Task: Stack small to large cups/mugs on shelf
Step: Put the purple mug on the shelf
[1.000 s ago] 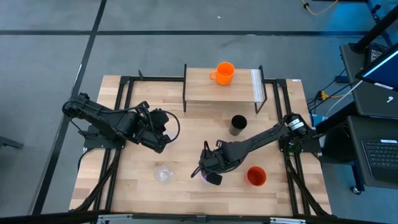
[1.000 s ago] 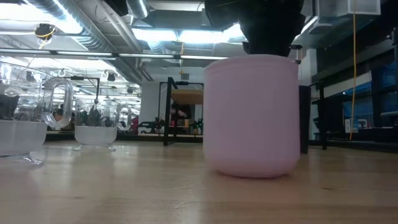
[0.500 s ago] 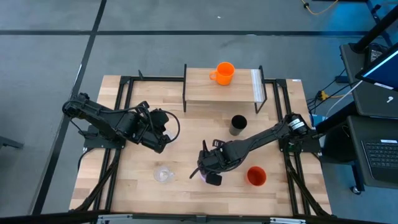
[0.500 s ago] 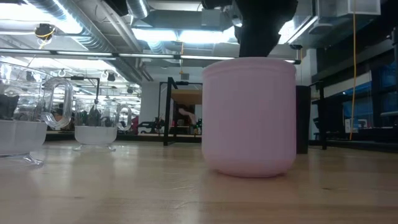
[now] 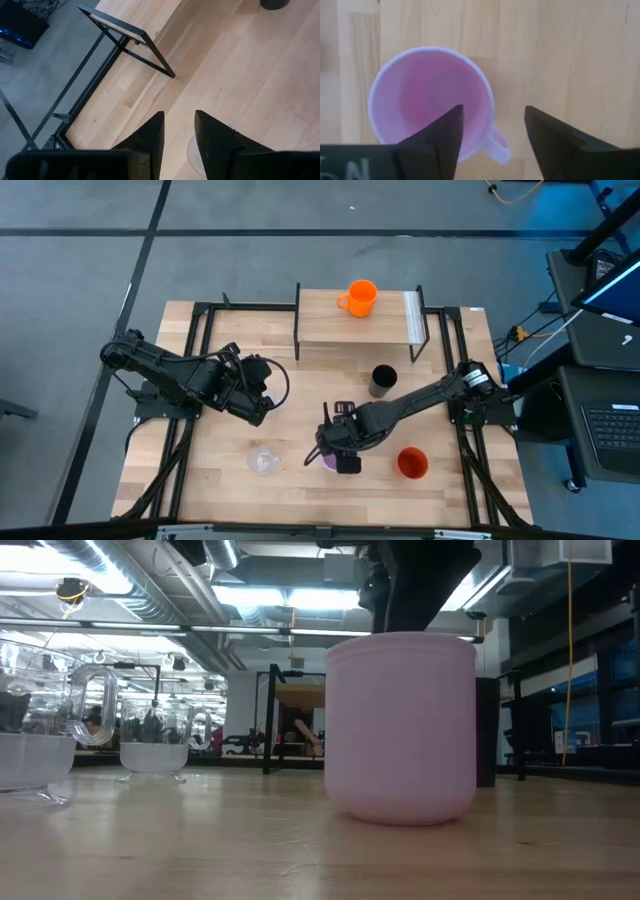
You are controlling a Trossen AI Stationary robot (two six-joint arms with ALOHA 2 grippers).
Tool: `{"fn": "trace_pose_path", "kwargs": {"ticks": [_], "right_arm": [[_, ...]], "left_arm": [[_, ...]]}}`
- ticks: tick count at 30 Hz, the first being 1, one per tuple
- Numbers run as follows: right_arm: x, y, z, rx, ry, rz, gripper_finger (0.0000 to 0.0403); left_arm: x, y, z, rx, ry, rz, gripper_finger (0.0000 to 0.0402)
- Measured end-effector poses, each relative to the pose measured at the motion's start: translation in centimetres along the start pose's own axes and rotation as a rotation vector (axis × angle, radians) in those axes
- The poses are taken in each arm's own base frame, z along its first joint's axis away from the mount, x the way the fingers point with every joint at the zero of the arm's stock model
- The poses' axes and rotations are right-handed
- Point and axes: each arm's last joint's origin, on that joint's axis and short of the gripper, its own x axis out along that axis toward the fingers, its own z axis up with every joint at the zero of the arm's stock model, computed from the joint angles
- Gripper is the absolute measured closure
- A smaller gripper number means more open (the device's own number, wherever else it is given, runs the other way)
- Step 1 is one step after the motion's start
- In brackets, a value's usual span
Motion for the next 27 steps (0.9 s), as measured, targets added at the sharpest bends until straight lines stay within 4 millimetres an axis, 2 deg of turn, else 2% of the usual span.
{"fn": "trace_pose_path", "kwargs": {"ticks": [5, 10, 15, 21, 27], "right_arm": [[0.5, -0.2, 0.1, 0.004, 0.022, 0.037, 0.0165], [2.1, -0.8, 0.0, -0.002, 0.032, 0.029, 0.0164], [2.7, -1.3, 0.3, 0.007, 0.028, 0.026, 0.0182], [3.2, -1.3, 0.3, -0.059, 0.034, 0.044, 0.0249], [3.1, -1.2, 0.4, -0.141, 0.025, 0.064, 0.0378]], "left_arm": [[0.0, 0.0, 0.0, 0.0, 0.0, 0.0, 0.03], [0.0, 0.0, 0.0, 0.0, 0.0, 0.0, 0.03], [0.0, 0.0, 0.0, -0.001, 0.0, 0.0, 0.03], [0.0, 0.0, 0.0, -0.001, 0.0, 0.0, 0.03], [0.0, 0.0, 0.0, -0.001, 0.0, 0.0, 0.03]]}}
